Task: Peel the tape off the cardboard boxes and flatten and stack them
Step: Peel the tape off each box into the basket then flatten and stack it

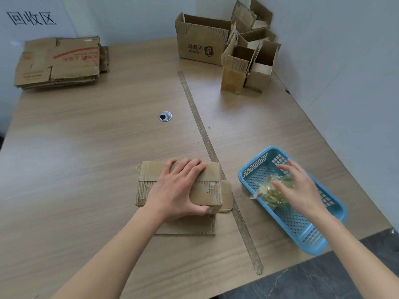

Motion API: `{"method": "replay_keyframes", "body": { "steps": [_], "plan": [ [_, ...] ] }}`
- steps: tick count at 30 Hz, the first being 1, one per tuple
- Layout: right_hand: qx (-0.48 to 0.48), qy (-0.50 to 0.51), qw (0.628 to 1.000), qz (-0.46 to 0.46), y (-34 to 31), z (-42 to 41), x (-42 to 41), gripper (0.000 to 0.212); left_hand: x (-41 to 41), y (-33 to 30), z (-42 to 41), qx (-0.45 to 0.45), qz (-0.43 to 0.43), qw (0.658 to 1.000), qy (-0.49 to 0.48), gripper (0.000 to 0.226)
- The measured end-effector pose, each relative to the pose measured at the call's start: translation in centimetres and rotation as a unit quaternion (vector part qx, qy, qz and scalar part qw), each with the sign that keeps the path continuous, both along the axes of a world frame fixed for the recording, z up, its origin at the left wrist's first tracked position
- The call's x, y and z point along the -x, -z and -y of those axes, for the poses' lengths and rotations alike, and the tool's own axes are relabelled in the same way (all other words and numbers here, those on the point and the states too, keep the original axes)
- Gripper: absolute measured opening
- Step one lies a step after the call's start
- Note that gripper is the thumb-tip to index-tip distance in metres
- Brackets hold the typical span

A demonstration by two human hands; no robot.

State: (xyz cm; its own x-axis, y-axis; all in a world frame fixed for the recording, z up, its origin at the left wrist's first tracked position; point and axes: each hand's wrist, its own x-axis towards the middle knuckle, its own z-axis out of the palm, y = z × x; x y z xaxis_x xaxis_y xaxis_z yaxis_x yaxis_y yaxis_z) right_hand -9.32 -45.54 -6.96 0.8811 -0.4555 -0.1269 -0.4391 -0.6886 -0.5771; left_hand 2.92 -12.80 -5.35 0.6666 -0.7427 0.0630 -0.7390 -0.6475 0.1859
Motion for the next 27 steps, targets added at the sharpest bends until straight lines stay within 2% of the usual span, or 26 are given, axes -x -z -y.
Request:
{"method": "replay_keyframes", "body": {
  "steps": [2, 4, 7, 8, 10, 13, 15, 18, 21, 22, 25, 27],
  "plan": [
    [0.03, -0.016, 0.998, 0.057, -0.5, -1.6, -0.3, 0.042, 0.0, -0.1, -0.1, -0.002, -0.005, 1.0, -0.001, 0.111],
    [0.0, -0.086, 0.992, 0.088, -1.5, -4.2, -0.9, 0.041, 0.0, -0.5, 0.0, -0.013, -0.028, 1.0, 0.003, 0.113],
    [-0.063, -0.211, 0.973, 0.074, -2.8, -8.6, -1.8, 0.053, -0.9, -2.2, 0.0, 0.004, -0.14, 0.99, 0.012, 0.114],
    [-0.074, -0.235, 0.967, 0.069, -3.1, -9.7, -2.1, 0.058, -1.3, -3.0, -0.3, 0.035, -0.188, 0.981, 0.006, 0.108],
    [-0.085, -0.25, 0.963, 0.058, -3.7, -11.2, -2.6, 0.067, -2.3, -4.5, -1.9, 0.098, -0.241, 0.965, -0.033, 0.079],
    [-0.055, -0.251, 0.966, 0.033, -4.3, -12.7, -2.9, 0.072, -2.7, -5.4, -6.0, 0.152, -0.22, 0.95, -0.16, 0.039],
    [-0.026, -0.243, 0.969, 0.036, -4.4, -13.5, -3.0, 0.067, -2.0, -5.3, -8.2, 0.182, -0.223, 0.925, -0.249, 0.035],
    [-0.016, -0.219, 0.974, 0.057, -4.8, -14.5, -3.0, 0.053, -0.9, -4.8, -9.7, 0.221, -0.26, 0.881, -0.328, 0.036],
    [0.007, -0.222, 0.972, 0.075, -4.9, -15.4, -2.6, 0.048, -0.4, -5.3, -10.2, 0.271, -0.383, 0.808, -0.355, 0.038],
    [0.013, -0.233, 0.97, 0.073, -4.6, -15.6, -2.4, 0.048, -0.3, -5.5, -10.3, 0.267, -0.405, 0.801, -0.351, 0.045],
    [-0.039, -0.262, 0.963, 0.045, -4.2, -15.5, -1.5, 0.033, -0.2, -5.4, -9.9, 0.16, -0.347, 0.861, -0.337, 0.08],
    [-0.096, -0.239, 0.966, 0.031, -4.7, -15.3, -1.6, 0.047, 0.6, -5.1, -8.9, 0.121, -0.289, 0.885, -0.345, 0.093]
  ]
}}
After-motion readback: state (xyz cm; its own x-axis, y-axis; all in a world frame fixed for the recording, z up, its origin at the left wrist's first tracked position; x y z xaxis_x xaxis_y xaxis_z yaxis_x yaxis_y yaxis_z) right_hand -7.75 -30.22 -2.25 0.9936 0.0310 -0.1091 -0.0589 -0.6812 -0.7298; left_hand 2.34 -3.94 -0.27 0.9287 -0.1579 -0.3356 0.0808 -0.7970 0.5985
